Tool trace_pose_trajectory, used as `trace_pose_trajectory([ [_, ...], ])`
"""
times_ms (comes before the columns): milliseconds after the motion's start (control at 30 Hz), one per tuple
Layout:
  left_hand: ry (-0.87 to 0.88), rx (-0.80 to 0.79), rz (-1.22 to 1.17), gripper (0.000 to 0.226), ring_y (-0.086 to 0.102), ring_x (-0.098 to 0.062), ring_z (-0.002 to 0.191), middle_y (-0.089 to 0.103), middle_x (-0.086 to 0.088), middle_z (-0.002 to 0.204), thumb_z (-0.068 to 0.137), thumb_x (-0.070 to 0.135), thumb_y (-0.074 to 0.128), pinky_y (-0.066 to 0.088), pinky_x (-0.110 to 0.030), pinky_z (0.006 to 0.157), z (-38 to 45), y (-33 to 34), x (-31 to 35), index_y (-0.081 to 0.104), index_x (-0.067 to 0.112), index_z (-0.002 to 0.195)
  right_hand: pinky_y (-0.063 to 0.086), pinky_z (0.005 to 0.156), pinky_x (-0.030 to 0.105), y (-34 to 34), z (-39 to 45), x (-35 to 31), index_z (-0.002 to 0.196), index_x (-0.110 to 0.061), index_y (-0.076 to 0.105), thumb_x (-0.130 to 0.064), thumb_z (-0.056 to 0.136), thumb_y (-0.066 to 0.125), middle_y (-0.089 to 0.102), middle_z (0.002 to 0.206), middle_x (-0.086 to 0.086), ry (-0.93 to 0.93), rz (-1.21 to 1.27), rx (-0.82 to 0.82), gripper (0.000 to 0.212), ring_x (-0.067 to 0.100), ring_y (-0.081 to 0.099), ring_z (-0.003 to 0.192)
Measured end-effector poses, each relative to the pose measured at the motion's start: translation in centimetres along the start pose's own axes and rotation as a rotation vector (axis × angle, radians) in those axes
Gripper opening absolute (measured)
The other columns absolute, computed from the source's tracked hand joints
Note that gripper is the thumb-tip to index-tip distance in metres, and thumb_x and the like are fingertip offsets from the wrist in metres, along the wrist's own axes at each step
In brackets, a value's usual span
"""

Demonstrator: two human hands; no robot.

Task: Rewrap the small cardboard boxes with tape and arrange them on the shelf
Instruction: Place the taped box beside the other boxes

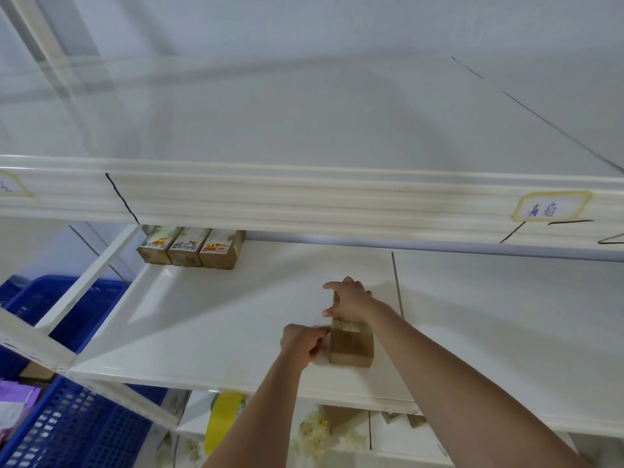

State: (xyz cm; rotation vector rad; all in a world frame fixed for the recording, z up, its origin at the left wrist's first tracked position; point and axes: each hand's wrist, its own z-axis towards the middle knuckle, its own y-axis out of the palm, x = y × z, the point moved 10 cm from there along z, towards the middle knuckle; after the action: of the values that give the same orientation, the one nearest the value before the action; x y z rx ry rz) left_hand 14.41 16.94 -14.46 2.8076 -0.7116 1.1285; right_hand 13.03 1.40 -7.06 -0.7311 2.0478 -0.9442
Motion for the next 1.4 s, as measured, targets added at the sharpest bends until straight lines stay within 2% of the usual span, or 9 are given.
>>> trace_pose_trajectory([
  [67,0.110,0.121,0.234,0.017,0.065,-0.021,0.073,0.067,-0.004,0.080,0.082,0.019,0.082,0.062,-0.032,0.068,-0.3,-0.6,1.5,0.068,0.012,0.088,0.035,0.112,0.040,-0.4,-0.6,0.3,0.151,-0.031,0.040,-0.030,0.097,0.063,0.041,0.146,0.007,-0.011,0.099,0.028,0.059,0.027,0.041,0.135],
  [200,0.334,0.201,0.288,0.009,0.067,-0.020,0.080,0.066,0.001,0.079,0.086,0.008,0.073,0.061,-0.034,0.082,-1.4,-0.1,4.2,0.071,0.015,0.081,0.047,0.070,0.020,-3.0,-2.9,2.2,0.136,-0.019,0.055,0.001,0.097,0.050,0.058,0.123,0.005,0.051,0.456,0.314,0.044,0.017,0.059,0.097],
  [300,0.364,0.204,0.241,0.025,0.072,-0.022,0.066,0.072,-0.007,0.068,0.088,0.005,0.066,0.063,-0.037,0.076,-1.6,0.3,4.9,0.068,0.007,0.064,0.044,0.069,0.021,-3.7,-5.9,5.3,0.128,-0.010,0.055,-0.004,0.097,0.059,0.058,0.124,0.010,0.275,0.400,0.532,0.032,0.021,0.061,0.103],
  [600,0.414,0.191,0.554,0.033,0.053,-0.019,0.066,0.048,-0.002,0.067,0.096,0.008,0.051,0.041,-0.025,0.055,-3.9,3.7,5.6,0.041,0.011,0.065,0.030,0.053,0.024,0.6,-7.6,8.6,0.112,-0.006,0.062,-0.005,0.098,0.053,0.067,0.112,0.011,0.517,0.383,0.337,0.017,0.022,0.055,0.085],
  [800,0.276,0.047,0.540,0.018,0.065,-0.027,0.094,0.064,-0.012,0.103,0.101,0.020,0.046,0.056,-0.034,0.081,-4.3,5.0,4.0,0.057,0.006,0.099,0.043,0.085,0.028,2.0,-8.4,7.9,0.126,-0.004,0.054,-0.012,0.103,0.048,0.061,0.128,0.011,0.545,0.311,0.143,0.025,0.024,0.058,0.115],
  [967,0.230,-0.045,0.426,0.029,0.061,-0.025,0.097,0.062,-0.012,0.111,0.099,0.023,0.042,0.049,-0.032,0.070,-5.3,5.2,2.9,0.051,0.008,0.122,0.043,0.068,0.026,2.7,-9.7,8.8,0.096,-0.009,0.052,-0.012,0.101,0.048,0.056,0.098,0.008,0.560,0.613,0.228,0.007,0.017,0.052,0.077],
  [1133,0.250,-0.160,0.143,0.041,0.061,-0.028,0.102,0.056,-0.014,0.119,0.103,0.032,0.053,0.057,-0.042,0.087,-5.5,3.9,3.0,0.034,0.005,0.126,0.056,0.089,0.036,2.0,-10.2,7.9,0.110,-0.030,0.062,-0.049,0.087,0.073,0.064,0.114,-0.004,0.327,1.007,0.348,0.032,0.021,0.061,0.107],
  [1300,0.298,-0.365,-0.131,0.051,0.067,-0.028,0.101,0.060,-0.013,0.123,0.098,0.024,0.066,0.059,-0.038,0.077,-6.5,3.4,3.3,0.030,0.020,0.135,0.049,0.074,0.030,1.8,-11.6,4.7,0.130,-0.028,0.039,-0.056,0.096,0.055,0.053,0.121,-0.001,0.253,1.047,0.312,0.047,0.019,0.055,0.107],
  [1400,0.327,-0.323,-0.073,0.046,0.067,-0.026,0.104,0.064,-0.009,0.124,0.103,0.042,0.052,0.058,-0.039,0.083,-6.7,3.0,3.3,0.041,0.017,0.140,0.047,0.078,0.031,2.2,-11.7,2.7,0.142,-0.024,0.033,-0.057,0.102,0.039,0.054,0.133,0.005,0.193,1.025,0.310,0.052,0.021,0.055,0.108],
])
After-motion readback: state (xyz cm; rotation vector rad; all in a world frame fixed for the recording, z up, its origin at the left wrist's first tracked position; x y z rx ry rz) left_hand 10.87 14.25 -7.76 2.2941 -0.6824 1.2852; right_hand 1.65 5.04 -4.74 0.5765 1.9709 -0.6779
